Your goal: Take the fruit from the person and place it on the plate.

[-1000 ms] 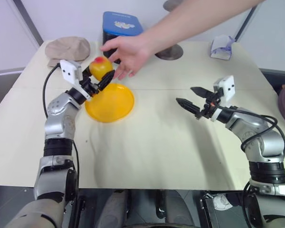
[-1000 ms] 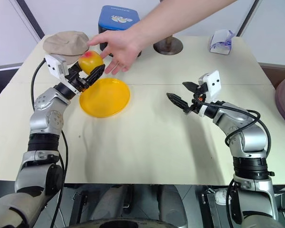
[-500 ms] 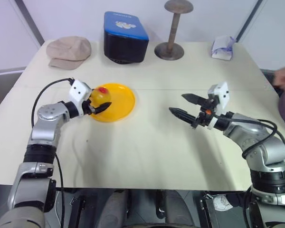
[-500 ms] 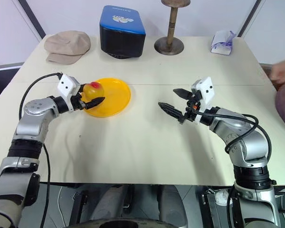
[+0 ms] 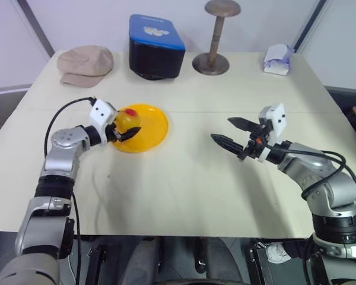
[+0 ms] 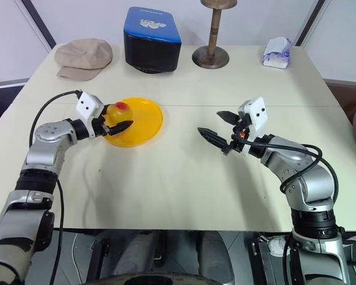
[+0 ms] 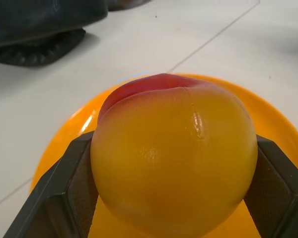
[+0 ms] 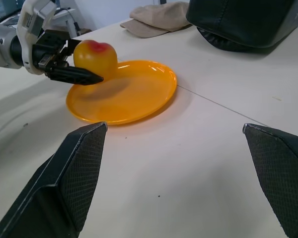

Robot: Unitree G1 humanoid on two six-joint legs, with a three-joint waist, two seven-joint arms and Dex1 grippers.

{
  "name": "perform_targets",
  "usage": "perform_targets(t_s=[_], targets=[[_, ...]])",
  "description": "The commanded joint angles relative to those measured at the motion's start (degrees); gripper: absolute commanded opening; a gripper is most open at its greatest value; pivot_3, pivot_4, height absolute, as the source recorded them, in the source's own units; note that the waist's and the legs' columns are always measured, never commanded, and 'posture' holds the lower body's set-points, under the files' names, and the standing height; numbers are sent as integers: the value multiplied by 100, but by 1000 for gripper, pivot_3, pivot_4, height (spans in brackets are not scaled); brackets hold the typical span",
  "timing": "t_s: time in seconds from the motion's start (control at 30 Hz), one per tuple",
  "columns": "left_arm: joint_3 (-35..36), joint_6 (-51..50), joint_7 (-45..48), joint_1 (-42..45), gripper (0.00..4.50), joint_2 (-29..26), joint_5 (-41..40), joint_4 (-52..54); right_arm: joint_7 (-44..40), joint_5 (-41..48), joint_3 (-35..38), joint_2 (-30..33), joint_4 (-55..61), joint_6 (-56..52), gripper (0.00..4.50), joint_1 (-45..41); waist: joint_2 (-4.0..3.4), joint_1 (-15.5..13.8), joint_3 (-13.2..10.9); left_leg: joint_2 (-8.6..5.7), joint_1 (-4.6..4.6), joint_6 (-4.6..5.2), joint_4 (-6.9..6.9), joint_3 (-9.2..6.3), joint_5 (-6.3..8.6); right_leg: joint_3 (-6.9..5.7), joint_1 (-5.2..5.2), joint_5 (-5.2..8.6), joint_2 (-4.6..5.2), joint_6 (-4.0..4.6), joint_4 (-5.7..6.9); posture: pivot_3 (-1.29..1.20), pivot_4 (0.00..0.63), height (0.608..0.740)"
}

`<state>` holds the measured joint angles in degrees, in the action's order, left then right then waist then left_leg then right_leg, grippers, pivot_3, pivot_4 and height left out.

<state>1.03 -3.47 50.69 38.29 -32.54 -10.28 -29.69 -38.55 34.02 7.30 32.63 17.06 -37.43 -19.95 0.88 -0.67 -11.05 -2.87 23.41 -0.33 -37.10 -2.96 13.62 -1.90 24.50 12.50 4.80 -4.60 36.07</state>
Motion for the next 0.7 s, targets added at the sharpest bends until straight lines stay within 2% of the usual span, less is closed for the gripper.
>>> perform_targets(t_s=[0.03,0.2,0.23,0.27,0.7], targets=[[120,39,52,102,3310,-11,-75,49,43,16,94,1,189,102,4500,-32,0,2,0,0,0,0,0,0,0,0,0,0,0,0,0,0,150,740],[155,-23,105,91,3310,9,-145,49,75,-19,79,-16,162,154,4500,-11,0,6,0,0,0,0,0,0,0,0,0,0,-1,0,1,0,150,740],[164,-41,89,90,4324,6,-148,52,84,-23,79,-19,159,158,4500,-5,0,5,0,0,0,0,0,0,0,0,0,0,-1,0,1,0,150,740],[171,-59,88,86,4451,-1,-153,61,88,-28,78,-22,157,165,4500,4,0,4,0,0,0,0,0,-1,0,0,0,0,-1,0,1,0,150,740],[242,88,-20,123,4451,-100,-68,21,135,-48,91,-15,116,200,4500,6,0,4,0,0,0,0,0,0,0,0,0,0,-1,0,1,0,150,740]])
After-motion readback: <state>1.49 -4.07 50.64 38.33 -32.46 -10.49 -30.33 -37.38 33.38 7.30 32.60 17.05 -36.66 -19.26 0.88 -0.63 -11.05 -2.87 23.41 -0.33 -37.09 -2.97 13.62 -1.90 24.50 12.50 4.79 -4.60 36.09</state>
